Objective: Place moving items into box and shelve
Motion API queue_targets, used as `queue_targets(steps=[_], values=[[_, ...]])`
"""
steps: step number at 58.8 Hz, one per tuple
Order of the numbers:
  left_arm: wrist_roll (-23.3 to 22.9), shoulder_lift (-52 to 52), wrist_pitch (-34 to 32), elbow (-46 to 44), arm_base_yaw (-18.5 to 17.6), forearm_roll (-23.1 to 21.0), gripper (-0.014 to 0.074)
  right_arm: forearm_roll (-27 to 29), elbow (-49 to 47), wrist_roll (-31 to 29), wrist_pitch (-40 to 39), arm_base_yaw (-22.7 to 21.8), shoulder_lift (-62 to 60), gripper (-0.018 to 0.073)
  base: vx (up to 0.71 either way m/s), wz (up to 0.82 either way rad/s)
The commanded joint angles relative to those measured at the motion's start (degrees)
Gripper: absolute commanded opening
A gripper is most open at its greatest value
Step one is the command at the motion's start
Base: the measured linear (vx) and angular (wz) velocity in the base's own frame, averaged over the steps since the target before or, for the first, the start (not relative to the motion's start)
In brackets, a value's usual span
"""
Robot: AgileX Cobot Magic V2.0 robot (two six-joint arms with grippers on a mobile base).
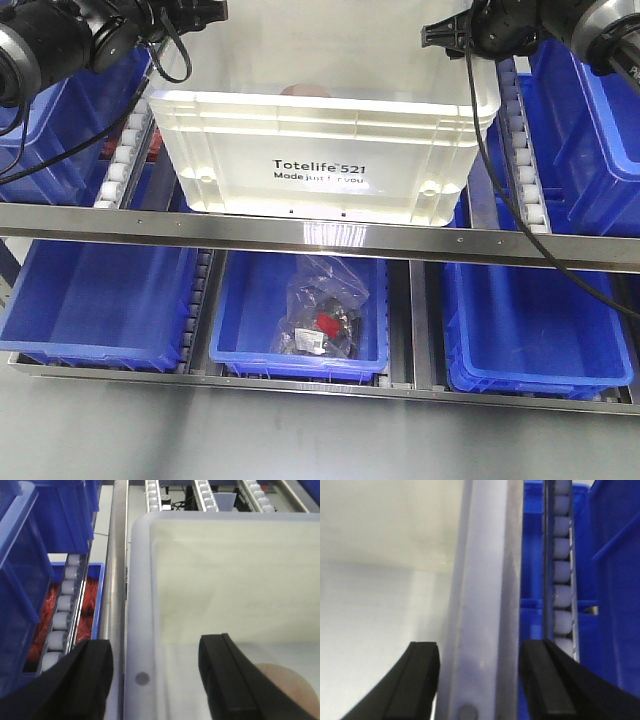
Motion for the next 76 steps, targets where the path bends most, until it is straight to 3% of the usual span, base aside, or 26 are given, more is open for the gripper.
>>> queue_targets(steps=[1,10,39,61,76], values=[[0.01,-4.44,-3.19,-2.2,-0.24,0.48,0.0503,-4.65,-2.37,0.05,-4.94,-0.54,-4.12,0.0461,0.0,0.0],[0.01,-4.66,-4.44,-2.2,-0.24,0.48,0.0503,-7.69,-2.37,0.12,-4.94,-0.54,-4.12,0.046,0.0,0.0],[0.14,-5.59,-1.43,-2.2,-0.24,0.61,0.0503,-6.61,-2.37,4.96,-5.22,-0.48,-4.24,0.0523,0.0,0.0],[0.14,-6.77,-2.02,-2.2,-0.24,0.61,0.0503,-7.2,-2.43,5.44,-8.8,-0.48,-6.54,0.0532,0.0,0.0],[0.14,-6.82,-1.74,-2.2,-0.24,0.49,0.0503,-7.04,-2.43,5.39,-6.59,-0.48,-6.93,0.0532,0.0,0.0]])
